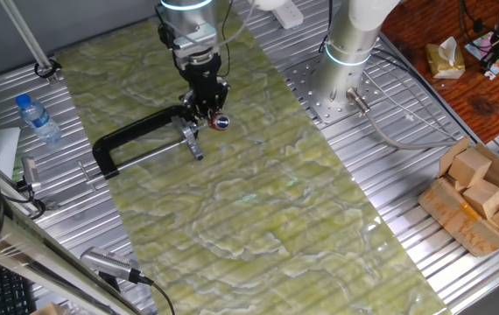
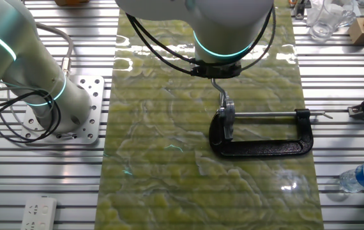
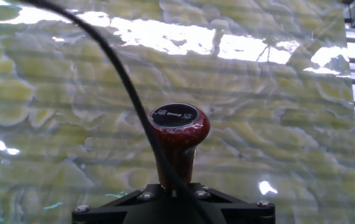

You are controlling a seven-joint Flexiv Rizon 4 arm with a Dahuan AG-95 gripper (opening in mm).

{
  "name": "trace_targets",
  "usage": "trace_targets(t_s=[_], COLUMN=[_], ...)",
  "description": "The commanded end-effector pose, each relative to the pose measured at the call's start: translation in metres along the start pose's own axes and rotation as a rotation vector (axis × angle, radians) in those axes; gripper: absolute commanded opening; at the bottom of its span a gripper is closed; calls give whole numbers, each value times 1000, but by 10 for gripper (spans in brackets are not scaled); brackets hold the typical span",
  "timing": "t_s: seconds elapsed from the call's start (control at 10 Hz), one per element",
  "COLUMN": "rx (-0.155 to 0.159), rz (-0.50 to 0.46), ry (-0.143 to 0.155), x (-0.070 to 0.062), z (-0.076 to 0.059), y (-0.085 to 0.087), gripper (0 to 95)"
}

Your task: Pull up the lever

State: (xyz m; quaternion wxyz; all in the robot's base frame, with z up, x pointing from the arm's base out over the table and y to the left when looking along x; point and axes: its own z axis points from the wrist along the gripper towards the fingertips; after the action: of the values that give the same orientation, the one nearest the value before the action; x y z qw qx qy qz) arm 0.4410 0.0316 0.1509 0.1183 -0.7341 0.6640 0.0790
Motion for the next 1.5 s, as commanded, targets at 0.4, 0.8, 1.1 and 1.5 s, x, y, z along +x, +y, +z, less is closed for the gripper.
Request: trace_targets(t_s=[0.4, 0.8, 1.1, 1.5], rx=[-19, -29, -21, -11], rz=[-10, -4, -4, -11], ry=[-16, -48, -76, -114], x=[2, 6, 7, 10], z=[-35, -31, -31, -28], y=[-6, -8, -8, -9], gripper=[0, 0, 0, 0])
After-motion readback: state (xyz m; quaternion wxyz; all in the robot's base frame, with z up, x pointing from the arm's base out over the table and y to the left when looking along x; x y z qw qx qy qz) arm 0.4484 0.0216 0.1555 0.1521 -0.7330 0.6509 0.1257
